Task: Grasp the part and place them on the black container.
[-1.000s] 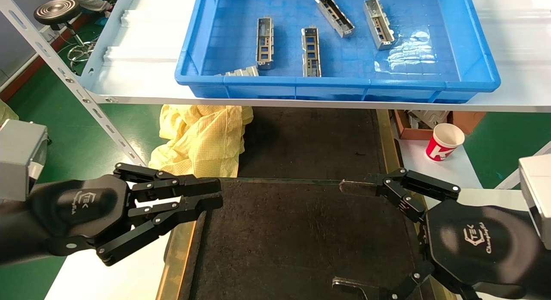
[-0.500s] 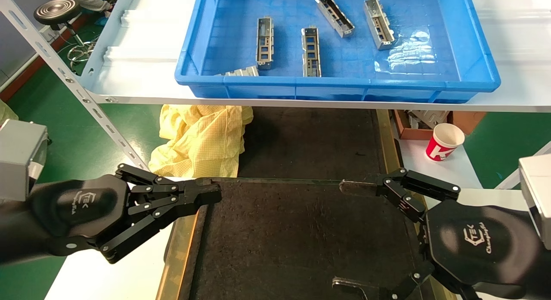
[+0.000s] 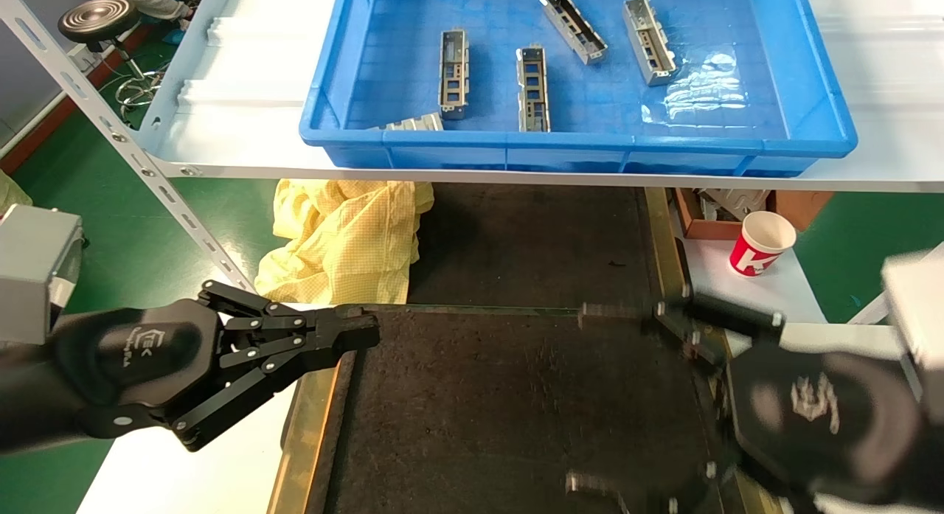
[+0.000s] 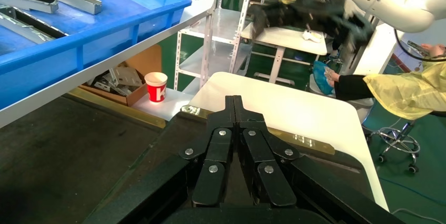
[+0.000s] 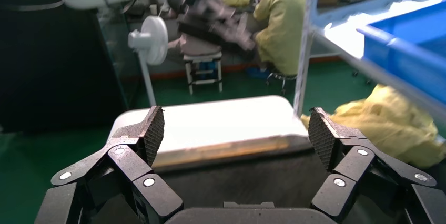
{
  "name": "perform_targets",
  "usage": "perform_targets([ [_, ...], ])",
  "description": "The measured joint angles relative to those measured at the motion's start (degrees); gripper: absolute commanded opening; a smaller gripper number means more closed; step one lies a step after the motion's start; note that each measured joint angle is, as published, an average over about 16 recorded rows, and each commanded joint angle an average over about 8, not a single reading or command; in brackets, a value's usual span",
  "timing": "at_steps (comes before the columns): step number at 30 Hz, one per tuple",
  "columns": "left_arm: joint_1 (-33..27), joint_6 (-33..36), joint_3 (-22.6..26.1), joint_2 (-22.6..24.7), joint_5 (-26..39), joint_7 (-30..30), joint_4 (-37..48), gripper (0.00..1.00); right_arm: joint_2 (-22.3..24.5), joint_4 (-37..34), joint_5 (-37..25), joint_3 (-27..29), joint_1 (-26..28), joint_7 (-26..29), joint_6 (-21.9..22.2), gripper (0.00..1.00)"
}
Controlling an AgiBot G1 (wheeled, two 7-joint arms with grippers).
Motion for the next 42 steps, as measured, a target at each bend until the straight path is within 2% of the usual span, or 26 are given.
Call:
perform_targets([
  [1,0.0,0.0,0.0,0.0,0.0,0.0,0.0,1.0,-0.2,-0.3,-0.5,-0.2,1.1,0.7,0.4,1.0],
  [10,0.0,0.0,0.0,0.0,0.0,0.0,0.0,1.0,-4.9,-6.5,-8.4,-4.1,14.6,9.5,5.7,1.0],
  [19,0.0,0.0,0.0,0.0,0.0,0.0,0.0,1.0,-14.2,-20.3,-20.8,-10.9,30.8,15.0,9.9,1.0],
  [24,0.0,0.0,0.0,0.0,0.0,0.0,0.0,1.0,-20.4,-30.8,-27.1,-14.4,38.5,14.2,11.2,1.0],
  [30,0.0,0.0,0.0,0.0,0.0,0.0,0.0,1.0,-27.3,-43.4,-32.4,-17.4,45.1,11.1,12.8,1.0],
  [36,0.0,0.0,0.0,0.0,0.0,0.0,0.0,1.0,-32.5,-53.8,-35.0,-19.1,49.1,7.9,14.2,1.0],
  [42,0.0,0.0,0.0,0.0,0.0,0.0,0.0,1.0,-36.2,-61.2,-36.7,-20.1,51.6,6.2,15.8,1.0],
])
